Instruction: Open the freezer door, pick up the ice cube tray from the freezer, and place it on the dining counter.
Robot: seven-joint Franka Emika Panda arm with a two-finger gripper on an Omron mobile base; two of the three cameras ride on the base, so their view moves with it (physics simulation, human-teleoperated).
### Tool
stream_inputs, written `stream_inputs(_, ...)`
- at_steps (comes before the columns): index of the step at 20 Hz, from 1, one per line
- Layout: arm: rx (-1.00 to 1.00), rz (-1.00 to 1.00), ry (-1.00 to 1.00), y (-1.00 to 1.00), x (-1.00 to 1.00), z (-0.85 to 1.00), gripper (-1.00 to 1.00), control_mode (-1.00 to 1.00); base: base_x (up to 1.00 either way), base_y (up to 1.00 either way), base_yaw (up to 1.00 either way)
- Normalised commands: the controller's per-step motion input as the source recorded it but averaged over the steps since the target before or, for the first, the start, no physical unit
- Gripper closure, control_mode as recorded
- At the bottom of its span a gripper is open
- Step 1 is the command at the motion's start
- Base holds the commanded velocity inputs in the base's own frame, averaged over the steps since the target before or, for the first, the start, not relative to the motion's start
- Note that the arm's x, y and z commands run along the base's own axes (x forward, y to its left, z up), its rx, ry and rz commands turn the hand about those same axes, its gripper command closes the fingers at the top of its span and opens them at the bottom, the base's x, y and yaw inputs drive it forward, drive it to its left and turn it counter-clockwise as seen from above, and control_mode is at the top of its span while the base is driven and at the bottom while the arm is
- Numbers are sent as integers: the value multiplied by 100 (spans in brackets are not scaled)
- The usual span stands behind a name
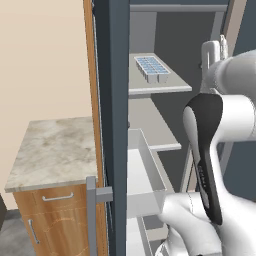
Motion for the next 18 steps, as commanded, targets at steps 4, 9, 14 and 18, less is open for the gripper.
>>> stream_inputs(4, 0, 5, 0, 0, 41, -17, -100, -100, 0, 0, 0)
stream_inputs(9, 0, 2, 0, 0, 19, -3, -100, -100, 0, 0, 0)
stream_inputs(14, 0, 0, 0, 3, 19, 0, -100, -100, 0, 0, 0)
stream_inputs(18, 0, 0, 0, 1, 15, -1, -100, -100, 0, 0, 0)
